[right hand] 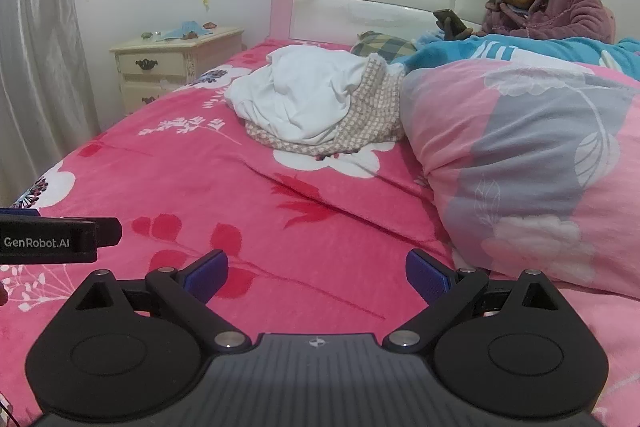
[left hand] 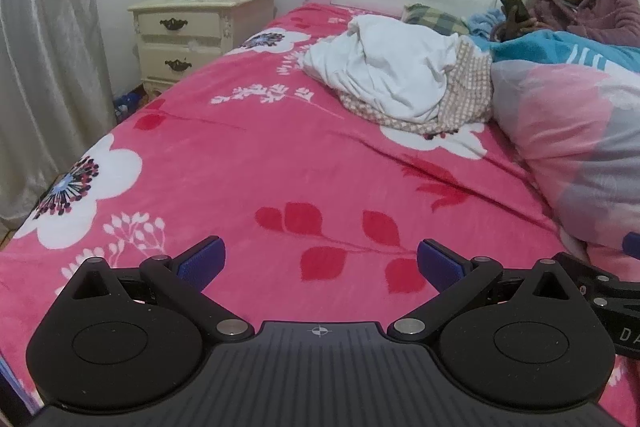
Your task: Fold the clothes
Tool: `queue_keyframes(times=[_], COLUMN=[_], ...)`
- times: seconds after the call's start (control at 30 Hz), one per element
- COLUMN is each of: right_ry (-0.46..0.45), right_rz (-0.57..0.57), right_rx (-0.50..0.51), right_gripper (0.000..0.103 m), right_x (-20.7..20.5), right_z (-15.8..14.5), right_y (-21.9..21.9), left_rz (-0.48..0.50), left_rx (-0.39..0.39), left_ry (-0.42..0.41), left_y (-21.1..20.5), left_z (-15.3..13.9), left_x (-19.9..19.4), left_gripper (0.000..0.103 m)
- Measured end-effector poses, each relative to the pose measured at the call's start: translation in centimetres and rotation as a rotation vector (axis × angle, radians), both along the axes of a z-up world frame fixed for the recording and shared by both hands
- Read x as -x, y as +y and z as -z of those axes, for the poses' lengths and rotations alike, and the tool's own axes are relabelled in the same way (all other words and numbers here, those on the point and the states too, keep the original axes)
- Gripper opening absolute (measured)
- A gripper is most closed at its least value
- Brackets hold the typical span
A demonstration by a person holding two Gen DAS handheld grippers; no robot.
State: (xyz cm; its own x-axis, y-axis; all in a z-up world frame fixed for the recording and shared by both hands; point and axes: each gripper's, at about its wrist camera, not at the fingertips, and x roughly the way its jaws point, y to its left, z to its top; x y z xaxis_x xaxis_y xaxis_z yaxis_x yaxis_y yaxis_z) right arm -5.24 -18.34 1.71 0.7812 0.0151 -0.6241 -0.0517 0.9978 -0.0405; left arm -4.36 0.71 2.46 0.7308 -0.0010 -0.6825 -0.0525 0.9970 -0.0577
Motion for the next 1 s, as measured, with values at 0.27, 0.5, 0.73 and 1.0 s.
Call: queue_keyframes(times=[0.27, 0.5, 0.73, 1.0], right_ry=[0.002, 0.003, 0.011, 0.015], right_rz=[-0.002, -0.002, 0.002, 0.003], right_rx=[0.005, 0.006, 0.009, 0.01], right_gripper=[0.098, 0.098, 0.098, 0.098], right_x=[-0.1, -0.26, -0.34, -0.28], right_z=[0.0, 0.03, 0.24, 0.3], right_y=[0.52, 0.88, 0.97, 0.94], left_rz=[-0.012, -0.008, -0.009, -0.012], left_rx=[-0.001, -0.001, -0.004, -0.003], left_ry=[0.003, 0.013, 0.014, 0.018], left_y=[0.69, 0.96, 0.91, 0.79], left_z=[0.09, 0.27, 0.14, 0.07], left_x=[0.11, 0.01, -0.08, -0.06], left_gripper=[0.103, 0.103, 0.103, 0.103])
